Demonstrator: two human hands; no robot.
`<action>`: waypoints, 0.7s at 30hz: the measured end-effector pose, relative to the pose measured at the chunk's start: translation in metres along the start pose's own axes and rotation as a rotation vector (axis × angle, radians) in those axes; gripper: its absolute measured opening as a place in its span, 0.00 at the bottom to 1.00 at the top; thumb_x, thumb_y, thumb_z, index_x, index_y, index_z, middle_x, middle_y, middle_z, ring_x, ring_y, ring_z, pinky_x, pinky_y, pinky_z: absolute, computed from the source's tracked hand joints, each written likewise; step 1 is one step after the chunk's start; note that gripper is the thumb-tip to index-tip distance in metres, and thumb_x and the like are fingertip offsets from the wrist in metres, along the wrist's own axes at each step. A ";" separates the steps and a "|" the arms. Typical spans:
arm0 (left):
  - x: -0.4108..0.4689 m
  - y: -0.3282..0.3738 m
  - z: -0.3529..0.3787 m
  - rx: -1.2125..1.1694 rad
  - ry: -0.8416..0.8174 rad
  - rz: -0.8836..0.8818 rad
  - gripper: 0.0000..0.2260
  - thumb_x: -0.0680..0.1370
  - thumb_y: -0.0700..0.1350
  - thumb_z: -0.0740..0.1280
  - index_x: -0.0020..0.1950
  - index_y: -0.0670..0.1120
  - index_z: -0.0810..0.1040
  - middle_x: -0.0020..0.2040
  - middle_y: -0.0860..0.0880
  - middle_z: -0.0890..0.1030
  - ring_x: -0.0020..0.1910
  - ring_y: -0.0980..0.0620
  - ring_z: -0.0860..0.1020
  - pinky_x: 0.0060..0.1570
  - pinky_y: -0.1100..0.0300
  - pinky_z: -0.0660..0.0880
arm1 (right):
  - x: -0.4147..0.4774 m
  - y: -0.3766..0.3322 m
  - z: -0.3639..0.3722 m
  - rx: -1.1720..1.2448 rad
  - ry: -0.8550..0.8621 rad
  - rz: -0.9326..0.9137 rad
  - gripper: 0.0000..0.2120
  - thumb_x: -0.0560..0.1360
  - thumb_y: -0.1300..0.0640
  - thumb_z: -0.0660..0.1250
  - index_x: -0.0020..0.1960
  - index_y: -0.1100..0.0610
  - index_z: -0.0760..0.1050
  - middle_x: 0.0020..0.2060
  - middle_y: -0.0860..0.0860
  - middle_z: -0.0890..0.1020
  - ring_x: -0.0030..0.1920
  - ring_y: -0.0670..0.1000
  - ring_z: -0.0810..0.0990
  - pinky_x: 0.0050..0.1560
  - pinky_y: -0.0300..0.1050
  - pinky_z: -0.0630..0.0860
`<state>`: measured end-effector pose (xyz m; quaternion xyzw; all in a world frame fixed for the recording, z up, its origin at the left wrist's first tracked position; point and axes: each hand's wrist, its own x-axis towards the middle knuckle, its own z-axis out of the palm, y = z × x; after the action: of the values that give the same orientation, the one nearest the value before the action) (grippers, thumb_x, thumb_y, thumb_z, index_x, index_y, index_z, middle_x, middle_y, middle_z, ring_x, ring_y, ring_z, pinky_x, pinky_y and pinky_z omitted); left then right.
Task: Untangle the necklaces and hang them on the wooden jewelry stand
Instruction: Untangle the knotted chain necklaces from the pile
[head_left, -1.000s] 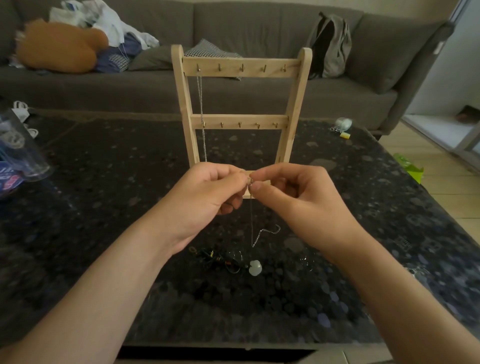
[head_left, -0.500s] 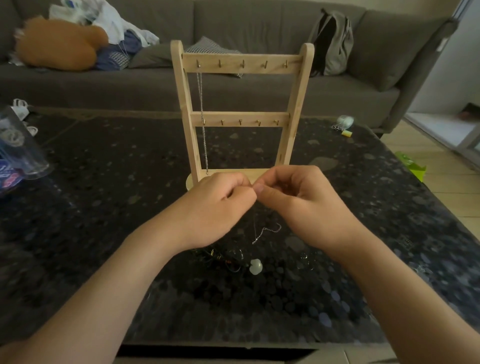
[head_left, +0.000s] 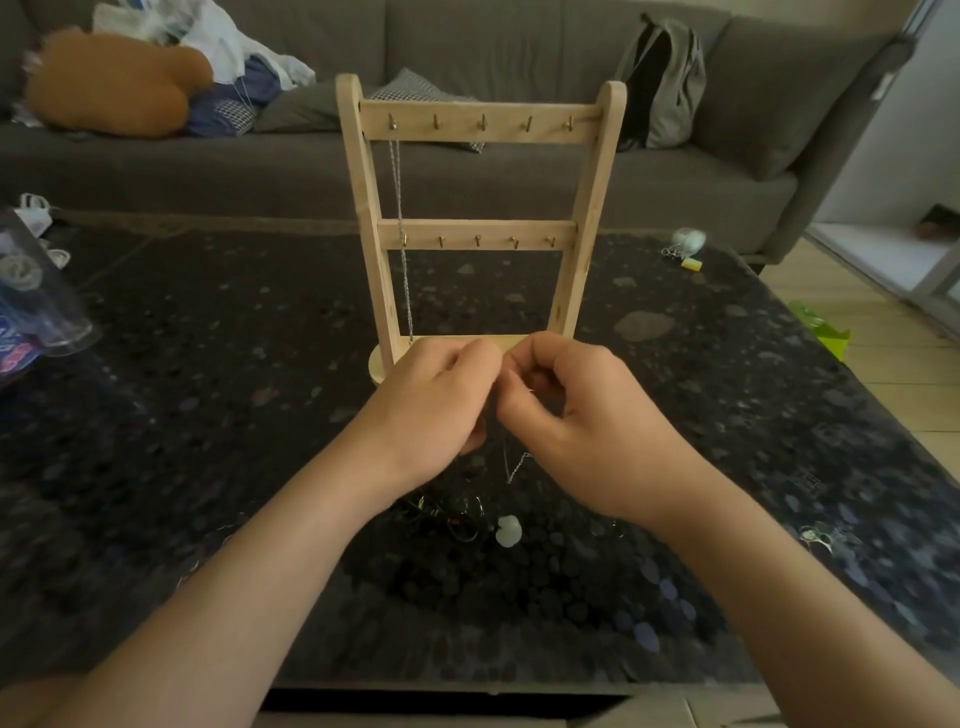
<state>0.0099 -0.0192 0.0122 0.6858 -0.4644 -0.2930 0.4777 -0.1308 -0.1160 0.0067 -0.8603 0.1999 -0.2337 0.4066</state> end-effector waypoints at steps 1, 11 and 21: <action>0.000 -0.001 0.000 -0.008 -0.001 0.012 0.25 0.86 0.44 0.57 0.29 0.54 0.73 0.31 0.48 0.68 0.33 0.44 0.68 0.34 0.48 0.66 | 0.000 0.000 0.001 -0.002 0.003 0.000 0.07 0.84 0.53 0.66 0.47 0.53 0.79 0.30 0.49 0.76 0.27 0.43 0.71 0.30 0.37 0.69; 0.004 -0.010 -0.020 0.125 0.100 0.254 0.05 0.84 0.48 0.71 0.52 0.50 0.87 0.46 0.54 0.87 0.43 0.52 0.87 0.52 0.49 0.84 | 0.003 0.008 -0.008 0.020 0.042 0.075 0.10 0.87 0.51 0.62 0.51 0.54 0.78 0.27 0.38 0.76 0.28 0.41 0.73 0.30 0.34 0.70; 0.001 -0.009 -0.018 -0.182 -0.119 0.008 0.13 0.89 0.48 0.61 0.54 0.45 0.83 0.44 0.44 0.73 0.37 0.50 0.73 0.47 0.56 0.75 | 0.003 0.012 -0.009 -0.092 0.043 0.016 0.07 0.87 0.50 0.61 0.53 0.50 0.75 0.40 0.43 0.74 0.36 0.41 0.73 0.38 0.33 0.68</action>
<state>0.0290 -0.0125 0.0109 0.6190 -0.4663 -0.3723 0.5106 -0.1349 -0.1301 0.0032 -0.8712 0.2257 -0.2394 0.3643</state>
